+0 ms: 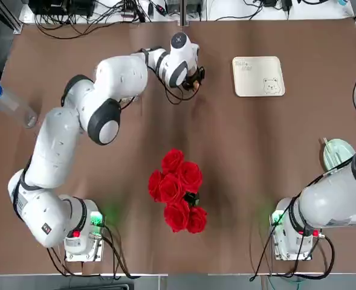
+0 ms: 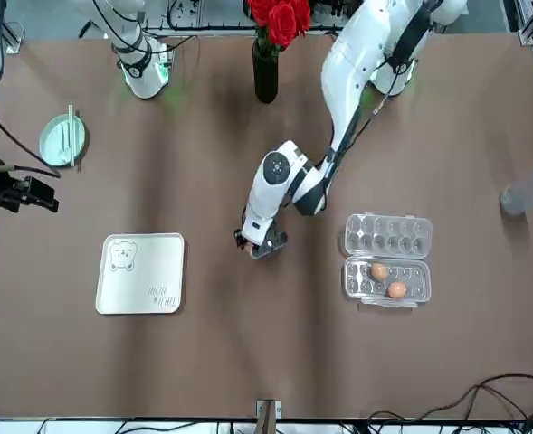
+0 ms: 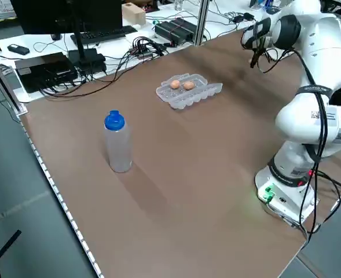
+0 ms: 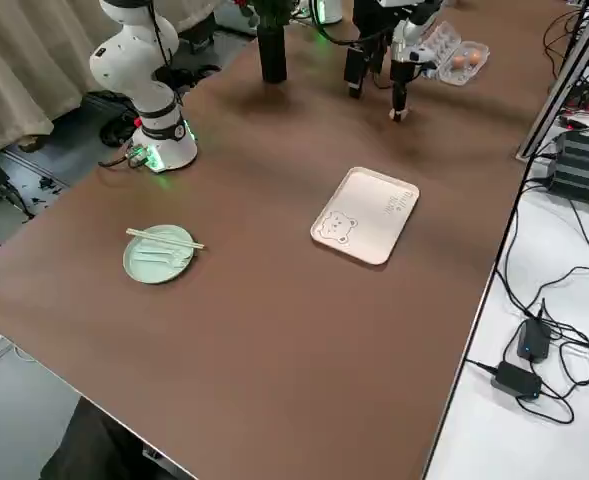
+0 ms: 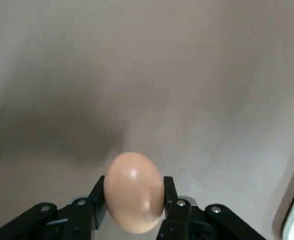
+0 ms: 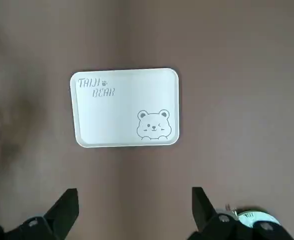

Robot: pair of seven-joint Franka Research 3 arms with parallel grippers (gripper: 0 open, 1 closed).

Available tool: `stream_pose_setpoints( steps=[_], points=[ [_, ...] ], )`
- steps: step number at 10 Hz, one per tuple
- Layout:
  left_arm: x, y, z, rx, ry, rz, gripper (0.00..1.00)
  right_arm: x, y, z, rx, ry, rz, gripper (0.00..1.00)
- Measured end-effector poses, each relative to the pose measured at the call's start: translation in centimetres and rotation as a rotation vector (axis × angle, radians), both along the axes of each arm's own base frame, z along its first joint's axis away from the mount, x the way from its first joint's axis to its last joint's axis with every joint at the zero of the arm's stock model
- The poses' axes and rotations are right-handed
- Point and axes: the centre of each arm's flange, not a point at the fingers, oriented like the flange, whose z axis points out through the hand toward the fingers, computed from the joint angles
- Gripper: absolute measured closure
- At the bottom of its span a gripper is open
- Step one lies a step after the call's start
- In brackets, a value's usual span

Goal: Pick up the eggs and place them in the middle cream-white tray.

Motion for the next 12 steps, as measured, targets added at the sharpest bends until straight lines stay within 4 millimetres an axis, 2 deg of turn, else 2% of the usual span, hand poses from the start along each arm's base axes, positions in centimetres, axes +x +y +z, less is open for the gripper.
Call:
stream_pose_setpoints(
  steps=[3,4,6,7,8,9,10,11,12],
  points=[
    [-0.5,-0.2,-1.0,0.008,0.012,0.0,0.48,0.1,0.0,-0.2,0.0,0.003,0.001,0.0],
    [-0.6,-0.4,-0.9,0.007,0.011,-0.003,0.41,0.1,0.0,-0.2,0.0,0.004,0.001,0.0],
    [-0.7,-0.7,-0.2,0.027,0.031,-0.011,0.12,0.1,0.1,-0.3,0.0,0.005,0.001,0.0],
    [-0.3,-0.2,1.4,0.068,0.068,-0.012,0.07,0.1,0.1,-0.3,0.0,0.005,0.003,0.0],
    [0.4,1.0,4.0,0.118,0.107,-0.006,0.02,0.1,0.3,-0.4,0.001,0.007,0.02,0.0],
    [1.6,3.0,7.5,0.166,0.139,0.011,0.0,0.1,0.9,-0.6,0.004,0.013,0.071,0.0],
    [3.6,6.3,11.1,0.2,0.159,0.03,0.0,0.1,1.9,-1.0,0.008,0.023,0.137,0.0],
    [6.0,10.5,13.8,0.224,0.167,0.041,0.0,0.2,3.8,-1.9,0.015,0.038,0.198,0.0],
    [8.5,15.6,15.3,0.252,0.162,0.052,0.0,0.4,7.1,-3.3,0.032,0.057,0.253,0.0]
  ],
)
